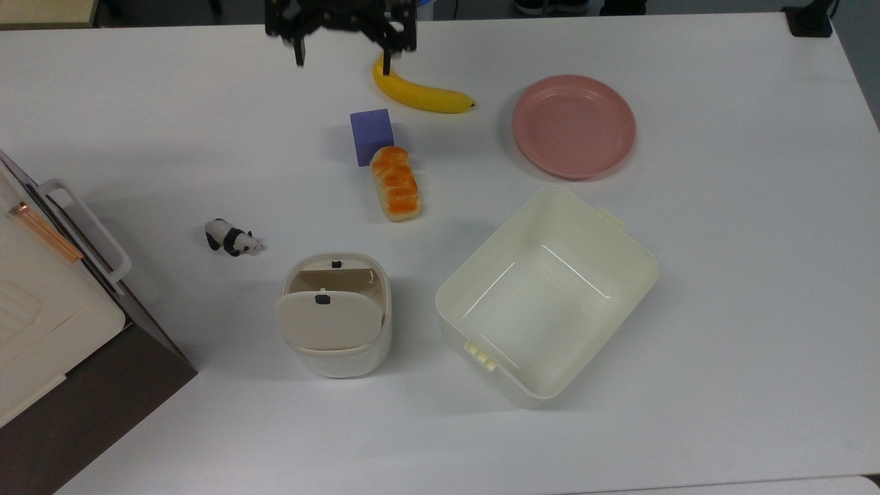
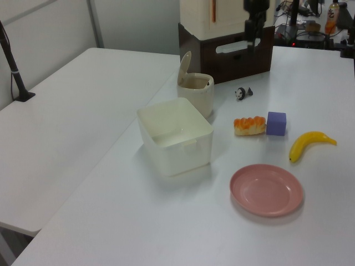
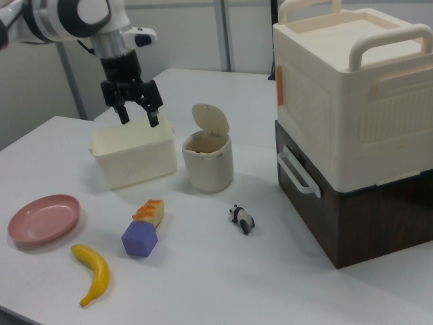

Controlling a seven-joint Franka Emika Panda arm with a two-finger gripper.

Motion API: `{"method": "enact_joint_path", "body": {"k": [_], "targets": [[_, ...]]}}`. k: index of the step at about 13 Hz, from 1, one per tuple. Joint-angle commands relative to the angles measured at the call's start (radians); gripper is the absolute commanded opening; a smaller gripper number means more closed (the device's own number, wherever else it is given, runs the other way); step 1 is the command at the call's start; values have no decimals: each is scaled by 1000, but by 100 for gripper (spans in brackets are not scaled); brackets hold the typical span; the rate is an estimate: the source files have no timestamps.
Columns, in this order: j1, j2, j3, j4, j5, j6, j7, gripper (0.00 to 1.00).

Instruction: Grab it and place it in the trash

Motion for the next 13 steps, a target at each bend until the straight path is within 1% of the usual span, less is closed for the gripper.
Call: {"method": "enact_joint_path", "body": {"k": [1,2,3,4,5,7,11,13], "targets": [[25,-83,-31,-67,4,-39,21,100],[25,-83,-36,-67,7,-41,14,100],[32,-84,-75,-66,39,-41,-3,100],[54,-84,-106,-64,99,-32,-28,100],[63,-84,-123,-67,116,-29,-35,100],[60,-77,-122,-66,116,3,-35,100],[62,-72,-119,-66,103,10,-35,100],[65,-72,-117,-67,83,11,-35,100]]}}
